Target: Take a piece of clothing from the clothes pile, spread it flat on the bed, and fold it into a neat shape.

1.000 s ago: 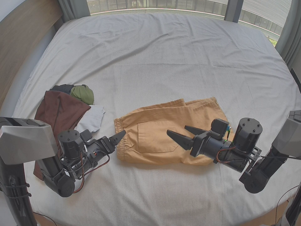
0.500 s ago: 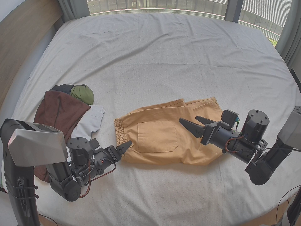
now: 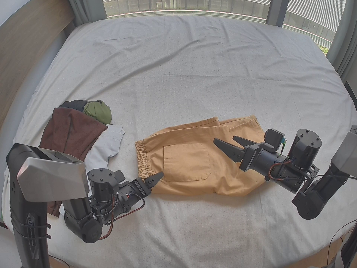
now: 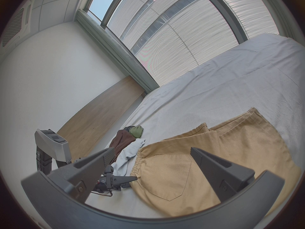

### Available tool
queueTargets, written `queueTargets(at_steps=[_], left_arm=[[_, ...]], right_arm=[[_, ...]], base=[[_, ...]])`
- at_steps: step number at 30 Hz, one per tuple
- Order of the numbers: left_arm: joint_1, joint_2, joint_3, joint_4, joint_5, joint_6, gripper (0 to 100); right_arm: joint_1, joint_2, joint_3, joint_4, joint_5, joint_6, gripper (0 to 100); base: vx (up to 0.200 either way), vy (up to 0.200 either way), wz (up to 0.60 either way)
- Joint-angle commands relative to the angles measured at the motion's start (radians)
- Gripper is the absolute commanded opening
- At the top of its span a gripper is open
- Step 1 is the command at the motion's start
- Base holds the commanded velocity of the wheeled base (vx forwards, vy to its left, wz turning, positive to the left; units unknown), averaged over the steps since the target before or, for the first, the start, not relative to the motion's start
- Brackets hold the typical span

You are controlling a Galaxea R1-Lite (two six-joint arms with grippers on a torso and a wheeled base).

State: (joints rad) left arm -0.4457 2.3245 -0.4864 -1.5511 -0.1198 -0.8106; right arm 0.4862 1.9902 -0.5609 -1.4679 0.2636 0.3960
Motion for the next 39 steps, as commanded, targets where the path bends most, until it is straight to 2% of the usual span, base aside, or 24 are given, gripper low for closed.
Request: queueTargets(at_steps=[1, 11, 20, 26, 34, 35, 39], left_arm=[[-0.016, 0.010, -0.014, 0.002, -0.001, -0.025, 100], [-0.016, 0.007, -0.087, 0.002, 0.002, -0.039, 100], [-0.010, 0.015, -0.101, 0.002, 0.009, -0.039, 100], [0.025, 0.039, -0.132, 0.002, 0.012, -0.036, 100], [0.019, 0.055, -0.136, 0.002, 0.012, -0.038, 100], [0.021, 0.055, -0.138, 0.002, 0.012, -0.036, 0], [0.022, 0.055, -0.135, 0.000, 0.011, -0.036, 0]], right_arm=[[0.005, -0.002, 0.004, -0.005, -0.001, 0.000, 100], [0.011, 0.002, 0.010, -0.006, -0.001, -0.002, 100], [0.014, 0.004, 0.015, -0.006, -0.001, -0.003, 100], [0.014, 0.007, 0.015, -0.006, -0.001, -0.003, 100], [0.015, 0.007, 0.016, -0.006, 0.000, -0.003, 100], [0.015, 0.007, 0.016, -0.006, 0.000, -0.003, 100], [0.019, 0.007, 0.024, -0.006, 0.000, -0.005, 100]], base=[[0.000, 0.000, 0.00], [0.000, 0.000, 0.00], [0.000, 0.000, 0.00], [0.000, 0.000, 0.00], [0.000, 0.000, 0.00], [0.000, 0.000, 0.00], [0.000, 0.000, 0.00]])
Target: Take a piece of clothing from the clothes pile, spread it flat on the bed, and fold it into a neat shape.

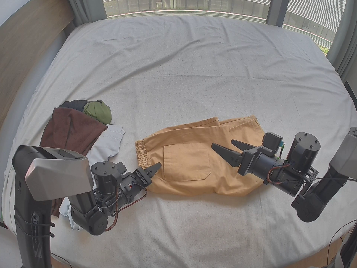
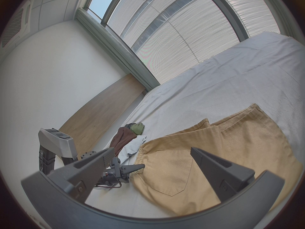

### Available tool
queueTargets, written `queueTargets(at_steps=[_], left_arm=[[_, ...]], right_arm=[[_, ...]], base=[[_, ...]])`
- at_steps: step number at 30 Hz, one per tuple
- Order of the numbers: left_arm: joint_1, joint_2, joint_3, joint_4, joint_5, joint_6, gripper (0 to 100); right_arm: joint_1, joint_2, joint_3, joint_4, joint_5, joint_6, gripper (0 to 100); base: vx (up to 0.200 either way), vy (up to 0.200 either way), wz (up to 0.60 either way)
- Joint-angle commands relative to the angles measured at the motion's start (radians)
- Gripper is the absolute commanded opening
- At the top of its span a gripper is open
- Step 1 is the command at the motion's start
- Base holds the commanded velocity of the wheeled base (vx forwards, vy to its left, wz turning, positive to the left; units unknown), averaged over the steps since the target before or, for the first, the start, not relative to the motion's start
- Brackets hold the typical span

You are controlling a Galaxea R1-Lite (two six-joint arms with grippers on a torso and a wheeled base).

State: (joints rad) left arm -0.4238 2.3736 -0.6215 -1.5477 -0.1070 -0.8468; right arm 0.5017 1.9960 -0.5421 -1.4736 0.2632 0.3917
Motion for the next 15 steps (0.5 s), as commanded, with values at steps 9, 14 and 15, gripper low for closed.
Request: queueTargets(at_steps=[9, 14, 15], left_arm=[[0.010, -0.053, 0.032, -0.003, 0.006, 0.006, 0], [0.020, -0.143, 0.105, 0.000, 0.004, 0.008, 0], [0.031, -0.160, 0.124, 0.000, 0.004, 0.008, 0]], right_arm=[[0.001, 0.001, 0.007, -0.001, -0.001, -0.001, 100], [-0.009, 0.001, 0.005, 0.001, 0.001, -0.001, 100], [-0.012, 0.001, 0.005, 0.003, -0.001, -0.001, 100]], base=[[0.000, 0.000, 0.00], [0.000, 0.000, 0.00], [0.000, 0.000, 0.00]])
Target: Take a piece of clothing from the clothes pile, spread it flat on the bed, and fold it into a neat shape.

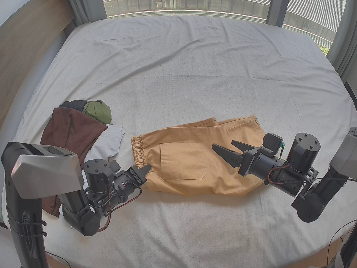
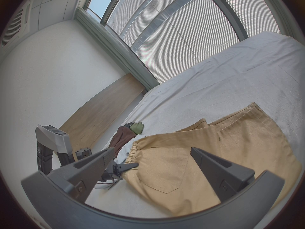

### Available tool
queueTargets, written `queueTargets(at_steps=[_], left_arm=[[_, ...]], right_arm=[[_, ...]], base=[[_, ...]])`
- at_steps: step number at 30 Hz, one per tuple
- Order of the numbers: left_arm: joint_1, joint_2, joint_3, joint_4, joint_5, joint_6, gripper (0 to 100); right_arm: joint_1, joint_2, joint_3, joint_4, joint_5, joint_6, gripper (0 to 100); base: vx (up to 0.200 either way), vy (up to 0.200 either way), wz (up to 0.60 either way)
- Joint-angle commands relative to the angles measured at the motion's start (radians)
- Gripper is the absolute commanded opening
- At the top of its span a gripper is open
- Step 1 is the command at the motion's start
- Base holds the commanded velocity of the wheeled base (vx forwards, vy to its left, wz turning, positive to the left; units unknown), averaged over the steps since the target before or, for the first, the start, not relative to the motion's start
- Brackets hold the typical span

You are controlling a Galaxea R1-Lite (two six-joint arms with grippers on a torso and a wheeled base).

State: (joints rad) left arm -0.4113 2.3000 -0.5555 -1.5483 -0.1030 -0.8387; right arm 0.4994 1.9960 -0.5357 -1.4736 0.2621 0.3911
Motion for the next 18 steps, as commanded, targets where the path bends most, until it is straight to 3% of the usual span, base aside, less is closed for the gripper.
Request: queueTargets(at_steps=[1, 9, 18], left_arm=[[0.028, -0.096, 0.069, 0.001, -0.001, 0.000, 0], [0.097, -0.142, 0.138, 0.001, -0.003, 0.013, 0], [0.100, -0.143, 0.155, 0.001, -0.003, 0.033, 0]], right_arm=[[-0.013, 0.001, -0.001, 0.003, 0.000, 0.000, 100], [-0.041, 0.003, -0.009, 0.009, 0.000, -0.001, 100], [-0.044, 0.014, -0.009, 0.010, 0.000, -0.001, 100]], base=[[0.000, 0.000, 0.00], [0.000, 0.000, 0.00], [0.000, 0.000, 0.00]])
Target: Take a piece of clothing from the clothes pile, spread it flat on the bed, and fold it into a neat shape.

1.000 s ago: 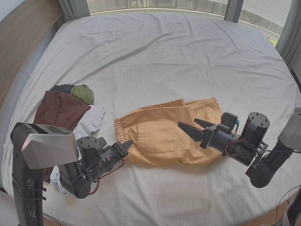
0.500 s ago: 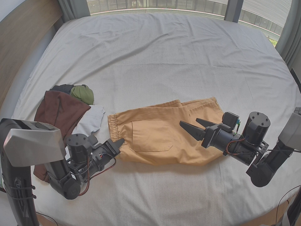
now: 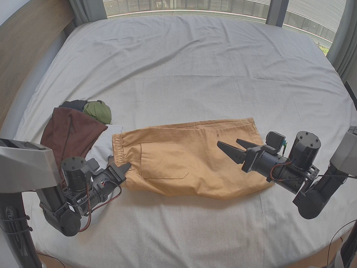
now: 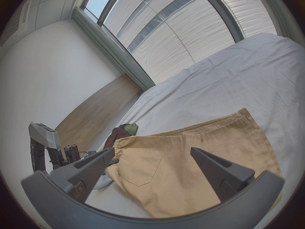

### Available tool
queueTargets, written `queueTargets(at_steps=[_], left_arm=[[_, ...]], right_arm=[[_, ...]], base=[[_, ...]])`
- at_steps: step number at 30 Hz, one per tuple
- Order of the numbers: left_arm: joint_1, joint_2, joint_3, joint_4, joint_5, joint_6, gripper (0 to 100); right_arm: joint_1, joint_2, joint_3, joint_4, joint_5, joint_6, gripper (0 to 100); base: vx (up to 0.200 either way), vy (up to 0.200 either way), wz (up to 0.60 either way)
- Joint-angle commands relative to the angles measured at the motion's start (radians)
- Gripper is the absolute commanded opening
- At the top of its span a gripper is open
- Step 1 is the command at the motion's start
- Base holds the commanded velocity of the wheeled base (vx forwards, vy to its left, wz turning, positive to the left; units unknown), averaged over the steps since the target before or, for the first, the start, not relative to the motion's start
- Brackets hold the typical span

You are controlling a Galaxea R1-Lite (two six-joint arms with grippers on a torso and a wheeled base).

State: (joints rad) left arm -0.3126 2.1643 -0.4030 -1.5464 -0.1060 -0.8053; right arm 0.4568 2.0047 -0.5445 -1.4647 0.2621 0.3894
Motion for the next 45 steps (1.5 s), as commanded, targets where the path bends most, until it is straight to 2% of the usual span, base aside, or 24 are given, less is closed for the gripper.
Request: queueTargets(at_steps=[1, 7, 20, 32, 40, 45], left_arm=[[0.001, -0.009, 0.003, -0.001, 0.000, 0.000, 0], [-0.002, -0.007, 0.003, -0.001, -0.001, 0.002, 0], [0.030, -0.092, 0.049, -0.001, -0.009, 0.026, 0], [0.110, -0.126, 0.108, -0.003, -0.061, 0.052, 0], [0.098, -0.162, 0.107, -0.001, -0.061, 0.075, 0], [0.052, -0.172, 0.078, -0.001, -0.058, 0.077, 0]], right_arm=[[-0.001, 0.005, -0.002, 0.001, 0.000, 0.000, 100], [-0.026, 0.034, -0.009, -0.009, 0.002, 0.000, 100], [-0.023, 0.034, -0.009, -0.009, 0.002, 0.000, 100], [-0.020, 0.034, -0.008, -0.009, 0.002, 0.000, 100], [-0.026, 0.032, -0.009, -0.009, 0.002, 0.000, 100], [-0.032, 0.026, -0.012, -0.009, 0.002, 0.000, 100]], base=[[0.000, 0.000, 0.00], [0.000, 0.000, 0.00], [0.000, 0.000, 0.00], [0.000, 0.000, 0.00], [0.000, 0.000, 0.00], [0.000, 0.000, 0.00]])
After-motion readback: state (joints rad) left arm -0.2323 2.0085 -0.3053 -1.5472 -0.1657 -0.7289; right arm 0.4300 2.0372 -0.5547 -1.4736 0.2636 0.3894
